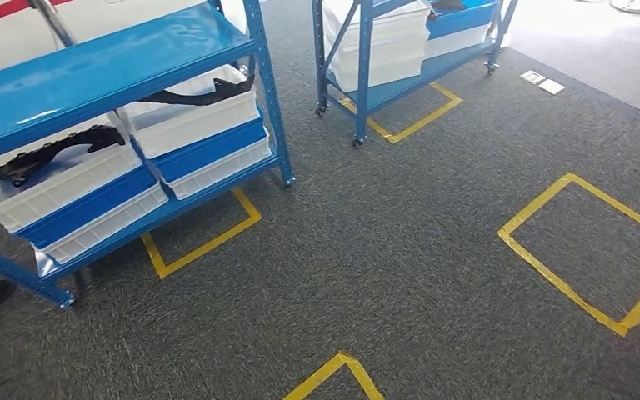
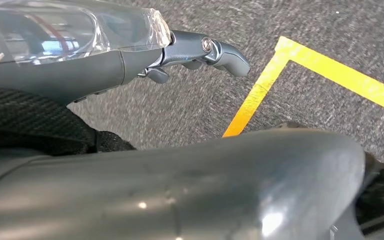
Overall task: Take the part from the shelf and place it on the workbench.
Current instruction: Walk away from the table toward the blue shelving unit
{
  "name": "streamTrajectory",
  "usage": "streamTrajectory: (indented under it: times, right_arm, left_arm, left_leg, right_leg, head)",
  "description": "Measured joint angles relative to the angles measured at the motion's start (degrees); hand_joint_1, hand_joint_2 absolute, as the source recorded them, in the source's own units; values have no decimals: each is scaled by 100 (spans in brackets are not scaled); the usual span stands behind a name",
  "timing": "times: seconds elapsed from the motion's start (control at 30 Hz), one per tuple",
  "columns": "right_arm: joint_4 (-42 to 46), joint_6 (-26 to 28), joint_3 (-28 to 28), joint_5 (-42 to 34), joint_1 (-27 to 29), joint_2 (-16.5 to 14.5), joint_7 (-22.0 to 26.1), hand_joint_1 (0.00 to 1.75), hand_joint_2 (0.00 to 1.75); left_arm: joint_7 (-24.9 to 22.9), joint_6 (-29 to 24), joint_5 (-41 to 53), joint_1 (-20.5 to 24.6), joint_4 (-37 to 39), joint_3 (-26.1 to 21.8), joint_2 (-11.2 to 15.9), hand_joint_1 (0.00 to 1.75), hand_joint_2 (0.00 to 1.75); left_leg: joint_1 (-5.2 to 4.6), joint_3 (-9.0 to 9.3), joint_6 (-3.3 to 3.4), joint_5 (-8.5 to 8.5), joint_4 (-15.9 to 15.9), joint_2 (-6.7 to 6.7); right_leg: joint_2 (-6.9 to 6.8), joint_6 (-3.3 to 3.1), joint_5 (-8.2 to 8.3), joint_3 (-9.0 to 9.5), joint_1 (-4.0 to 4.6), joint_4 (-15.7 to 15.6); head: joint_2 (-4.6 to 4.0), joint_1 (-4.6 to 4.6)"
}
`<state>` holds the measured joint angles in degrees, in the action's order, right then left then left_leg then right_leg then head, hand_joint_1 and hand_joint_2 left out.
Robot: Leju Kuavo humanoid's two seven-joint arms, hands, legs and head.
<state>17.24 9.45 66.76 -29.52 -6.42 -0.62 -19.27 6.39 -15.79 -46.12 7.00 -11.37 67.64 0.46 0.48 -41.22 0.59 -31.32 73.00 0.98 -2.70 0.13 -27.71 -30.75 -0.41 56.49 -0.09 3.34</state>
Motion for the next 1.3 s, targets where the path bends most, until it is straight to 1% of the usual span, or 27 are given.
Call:
streamTrajectory:
  times: [0.03, 0.07, 0.13, 0.2, 0.23, 0.3, 0.37, 0.43, 0.47, 0.5, 0.53, 0.63, 0.67, 0.73, 0.77, 0.83, 0.87, 0.93, 0.97, 1.0, 1.03, 1.07, 1.1, 1.13, 1.2, 1.27, 1.3]
  right_arm:
    - [-29, 29, 16, 4, -3, -3, 37, 0, 0]
    - [-51, 51, 31, 5, -9, -9, 66, 0, 0]
    - [-85, 78, 64, 6, -27, -35, 107, 0, 0]
    - [-103, 81, 96, 9, -43, -69, 125, 0, 0]
    - [-110, 81, 107, 11, -48, -87, 128, 0, 0]
    - [-132, 80, 128, 14, -59, -113, 130, 0, 0]
    - [-160, 81, 151, 15, -61, -126, 130, 0, 0]
    - [-190, 80, 168, 16, -44, -129, 129, 0, 0]
    - [-205, 78, 172, 16, -36, -129, 129, 0, 0]
    - [-219, 74, 176, 18, -33, -129, 129, 0, 0]
    - [-230, 67, 182, 24, -36, -128, 124, 0, 0]
    - [-247, 19, 207, 63, -48, -129, 92, 0, 0]
    - [-250, 9, 212, 71, -48, -130, 85, 0, 0]
    - [-251, 8, 214, 71, -47, -130, 82, 0, 0]
    - [-253, -7, 224, 75, -47, -136, 74, 0, 0]
    - [-268, -54, 252, 98, -51, -160, 42, 0, 0]
    - [-279, -74, 268, 110, -57, -174, 29, 0, 0]
    - [-293, -66, 285, 120, -66, -190, 40, 0, 0]
    - [-298, -54, 292, 123, -61, -189, 54, 0, 0]
    - [-305, -40, 299, 126, -54, -189, 69, 0, 0]
    - [-315, -31, 306, 130, -47, -189, 83, 0, 0]
    - [-325, -24, 311, 133, -42, -189, 95, 0, 0]
    - [-334, -19, 316, 137, -41, -189, 107, 0, 0]
    - [-338, -17, 320, 141, -44, -190, 119, 0, 0]
    - [-338, -16, 332, 149, -56, -196, 138, 0, 0]
    - [-339, -16, 348, 152, -64, -204, 149, 0, 0]
    - [-340, -16, 353, 153, -67, -210, 152, 0, 0]
  left_arm:
    - [-3, 3, 7, 3, 0, 4, -1, 0, 0]
    - [-11, 8, 14, 2, 0, 11, -1, 0, 0]
    - [-49, 22, 32, -12, 0, 38, -1, 0, 0]
    - [-86, 32, 42, -33, 0, 71, -9, 0, 0]
    - [-99, 34, 43, -44, 0, 85, -12, 0, 0]
    - [-109, 33, 37, -52, 0, 98, -17, 0, 0]
    - [-125, 33, 31, -45, 0, 106, -22, 0, 0]
    - [-139, 34, 31, -22, 0, 113, -30, 0, 0]
    - [-145, 34, 29, -15, 0, 115, -33, 0, 0]
    - [-150, 34, 26, -13, 0, 116, -37, 0, 0]
    - [-156, 33, 21, -14, 0, 116, -38, 0, 0]
    - [-166, 29, 4, -14, 0, 117, -38, 0, 0]
    - [-167, 28, 2, -12, 0, 117, -38, 0, 0]
    - [-167, 27, 2, -12, 0, 117, -38, 0, 0]
    - [-165, 23, 2, -8, 0, 117, -37, 0, 0]
    - [-157, 11, 21, 8, 0, 120, -35, 0, 0]
    - [-154, 10, 43, 19, 0, 123, -33, 0, 0]
    - [-147, 17, 86, 35, 0, 134, -29, 0, 0]
    - [-145, 22, 91, 45, 0, 138, -31, 0, 0]
    - [-143, 24, 92, 55, 0, 142, -33, 0, 0]
    - [-141, 25, 90, 61, 0, 144, -34, 0, 0]
    - [-142, 25, 87, 63, 0, 146, -36, 0, 0]
    - [-142, 25, 80, 62, 0, 149, -35, 0, 0]
    - [-143, 26, 70, 58, 0, 151, -34, 0, 0]
    - [-146, 31, 52, 32, 0, 159, -36, 0, 0]
    - [-149, 37, 31, 3, 0, 169, -37, 0, 0]
    - [-147, 38, 14, -9, 0, 172, -36, 0, 0]
  left_leg:
    - [-9, 29, 23, 76, -55, -15]
    - [-30, 179, 62, 238, -339, -56]
    - [-128, 644, 189, 574, -1204, -382]
    - [-224, 898, 285, 682, -1710, -661]
    - [-249, 909, 302, 660, -1762, -669]
    - [-230, 939, 305, 705, -1837, -484]
    - [-162, 1011, 313, 779, -1933, -301]
    - [-114, 1035, 326, 815, -1962, -119]
    - [-103, 1034, 329, 817, -1960, -28]
    - [-90, 1037, 326, 816, -1957, 65]
    - [-74, 1042, 317, 813, -1951, 157]
    - [-12, 1058, 252, 784, -1901, 394]
    - [-1, 1059, 237, 776, -1887, 431]
    - [4, 1058, 230, 772, -1880, 445]
    - [-1, 1041, 206, 757, -1851, 473]
    - [12, 972, 120, 729, -1788, 581]
    - [13, 907, 68, 677, -1691, 545]
    - [27, 654, 1, 436, -1216, 285]
    - [20, 454, -18, 254, -819, 122]
    - [23, 243, -31, 96, -413, 43]
    - [25, 89, -34, 15, -124, 9]
    - [25, 36, -28, 36, -35, -10]
    - [20, 104, -11, 157, -180, -30]
    - [8, 287, 21, 353, -541, -85]
    - [-66, 708, 109, 662, -1363, -420]
    - [-145, 863, 165, 729, -1714, -625]
    - [-164, 853, 173, 724, -1725, -563]
  right_leg:
    - [-82, -10, -14, 12, 14, 0]
    - [-154, -16, -28, 34, 26, -1]
    - [-273, -12, -64, 93, 42, -7]
    - [-380, 14, -96, 133, 49, -13]
    - [-445, 33, -108, 148, 48, -21]
    - [-517, 87, -145, 196, 47, -19]
    - [-221, 145, -327, 119, 42, 260]
    - [150, 188, -677, -225, 23, 985]
    - [214, 208, -816, -421, 13, 1359]
    - [235, 231, -855, -557, 0, 1586]
    - [242, 255, -774, -594, -14, 1595]
    - [327, 332, -190, -259, -86, 745]
    - [357, 347, -80, -171, -101, 543]
    - [379, 354, -39, -134, -109, 462]
    - [486, 367, -35, -92, -125, 353]
    - [573, 284, -10, -11, -137, 134]
    - [574, 218, -3, 25, -141, 36]
    - [352, 83, 7, 32, -121, 25]
    - [276, 65, 0, 33, -110, 25]
    - [189, 51, -10, 33, -99, 26]
    - [101, 46, -21, 36, -90, 26]
    - [15, 44, -34, 43, -83, 27]
    - [-63, 45, -49, 58, -77, 26]
    - [-134, 49, -66, 82, -73, 25]
    - [-248, 76, -105, 139, -58, 22]
    - [-345, 121, -136, 173, -44, 11]
    - [-406, 151, -146, 191, -39, -6]
  head:
    - [0, 0]
    - [0, 0]
    - [0, 0]
    - [0, 2]
    - [0, 4]
    - [0, 9]
    - [0, 3]
    - [0, -14]
    - [0, -20]
    - [0, -24]
    - [0, -25]
    - [0, -26]
    - [0, -26]
    - [0, -26]
    - [0, -27]
    - [0, -26]
    - [0, -20]
    - [0, 3]
    - [0, 14]
    - [0, 19]
    - [0, 20]
    - [0, 21]
    - [0, 22]
    - [0, 23]
    - [0, 25]
    - [0, 31]
    - [0, 33]
